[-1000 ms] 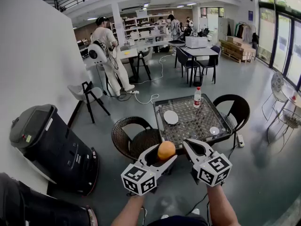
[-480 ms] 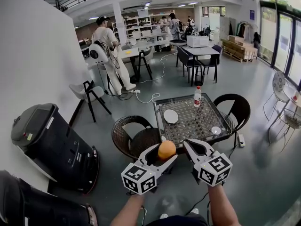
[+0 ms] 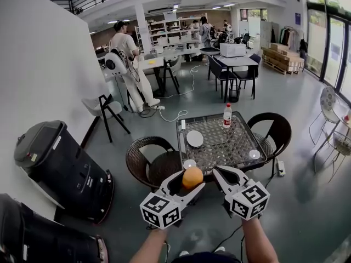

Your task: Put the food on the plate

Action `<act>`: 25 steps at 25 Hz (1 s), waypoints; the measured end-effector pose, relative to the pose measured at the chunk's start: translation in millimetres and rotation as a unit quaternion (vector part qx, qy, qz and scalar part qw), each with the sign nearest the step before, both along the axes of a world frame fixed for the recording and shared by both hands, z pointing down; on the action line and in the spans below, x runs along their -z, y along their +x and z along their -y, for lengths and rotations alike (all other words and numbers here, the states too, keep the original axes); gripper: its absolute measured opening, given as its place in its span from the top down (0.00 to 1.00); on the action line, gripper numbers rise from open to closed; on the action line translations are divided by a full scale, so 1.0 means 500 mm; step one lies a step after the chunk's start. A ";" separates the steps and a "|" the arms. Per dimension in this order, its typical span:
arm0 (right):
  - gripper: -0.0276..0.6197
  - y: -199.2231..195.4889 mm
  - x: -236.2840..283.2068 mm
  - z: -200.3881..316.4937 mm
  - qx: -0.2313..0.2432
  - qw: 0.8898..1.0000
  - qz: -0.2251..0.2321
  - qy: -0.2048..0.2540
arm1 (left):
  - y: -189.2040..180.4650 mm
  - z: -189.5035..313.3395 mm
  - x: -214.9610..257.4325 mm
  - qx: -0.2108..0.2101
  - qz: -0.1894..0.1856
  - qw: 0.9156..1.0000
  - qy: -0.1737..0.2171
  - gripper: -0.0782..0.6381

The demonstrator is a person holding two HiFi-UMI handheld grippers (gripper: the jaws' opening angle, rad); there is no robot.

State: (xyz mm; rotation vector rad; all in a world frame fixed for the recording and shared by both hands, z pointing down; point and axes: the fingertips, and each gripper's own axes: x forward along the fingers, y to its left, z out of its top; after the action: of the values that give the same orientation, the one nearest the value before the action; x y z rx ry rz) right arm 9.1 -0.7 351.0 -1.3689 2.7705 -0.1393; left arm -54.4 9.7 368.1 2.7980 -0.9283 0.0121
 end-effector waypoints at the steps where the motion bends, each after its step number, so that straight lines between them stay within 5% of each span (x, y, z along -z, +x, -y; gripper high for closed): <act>1: 0.95 0.012 -0.002 0.000 0.003 1.000 -0.001 -0.001 | 0.013 0.001 -0.002 0.002 0.001 1.000 -0.001 0.43; 14: 0.95 0.133 -0.044 0.017 0.025 1.000 0.007 -0.014 | 0.117 0.019 -0.041 0.030 0.015 0.999 -0.017 0.43; 25: 0.95 0.174 -0.092 0.141 0.007 0.999 0.000 -0.037 | 0.149 0.163 -0.083 0.018 0.008 0.999 -0.034 0.43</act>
State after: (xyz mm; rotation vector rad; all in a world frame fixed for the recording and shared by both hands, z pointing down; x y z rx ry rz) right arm 95.9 -71.3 396.8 -1.3653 2.8018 -0.2444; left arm 20.1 -72.0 409.6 2.7235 -0.9621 0.0600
